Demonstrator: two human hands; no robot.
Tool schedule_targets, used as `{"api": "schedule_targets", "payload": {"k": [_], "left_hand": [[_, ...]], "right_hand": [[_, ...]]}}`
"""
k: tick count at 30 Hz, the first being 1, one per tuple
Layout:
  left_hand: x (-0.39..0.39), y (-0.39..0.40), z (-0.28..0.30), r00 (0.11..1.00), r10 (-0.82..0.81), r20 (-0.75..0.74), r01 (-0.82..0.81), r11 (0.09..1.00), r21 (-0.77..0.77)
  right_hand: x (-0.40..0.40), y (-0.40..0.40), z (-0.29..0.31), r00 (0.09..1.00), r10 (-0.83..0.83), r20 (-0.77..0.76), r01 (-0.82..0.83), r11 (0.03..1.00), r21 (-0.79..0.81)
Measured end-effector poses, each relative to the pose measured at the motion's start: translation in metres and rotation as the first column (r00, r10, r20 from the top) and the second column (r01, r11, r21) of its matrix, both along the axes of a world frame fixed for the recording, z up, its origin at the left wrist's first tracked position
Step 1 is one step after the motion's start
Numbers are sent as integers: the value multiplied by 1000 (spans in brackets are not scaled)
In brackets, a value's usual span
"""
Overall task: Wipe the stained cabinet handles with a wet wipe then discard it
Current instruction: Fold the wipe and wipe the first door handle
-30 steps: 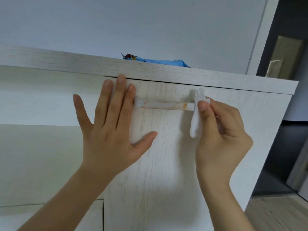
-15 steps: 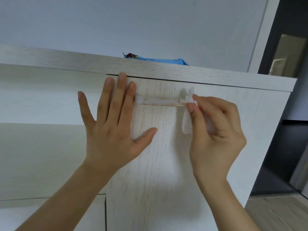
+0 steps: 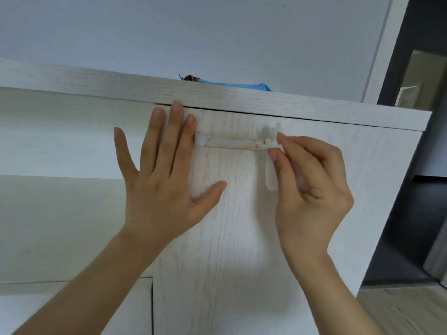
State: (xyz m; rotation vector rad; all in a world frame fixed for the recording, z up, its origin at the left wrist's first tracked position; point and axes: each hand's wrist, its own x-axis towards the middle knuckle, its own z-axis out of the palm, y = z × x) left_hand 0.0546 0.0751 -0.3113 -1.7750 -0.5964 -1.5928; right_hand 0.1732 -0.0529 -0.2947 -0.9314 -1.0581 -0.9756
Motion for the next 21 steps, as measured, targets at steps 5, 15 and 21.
{"api": "schedule_targets", "payload": {"k": [5,15,21], "left_hand": [[1,1,0,1000,-2,6,1,1000,12],[1,1,1,1000,-11,4,11,1000,7],[0,0,0,1000,-8,-1,8,1000,0]], "right_hand": [[-2,1,6,997,-34,72,34,999,3],[4,-5,9,998,-55,-39,57,997,42],[-5,2,9,991,-104,79,106,994,-17]]}}
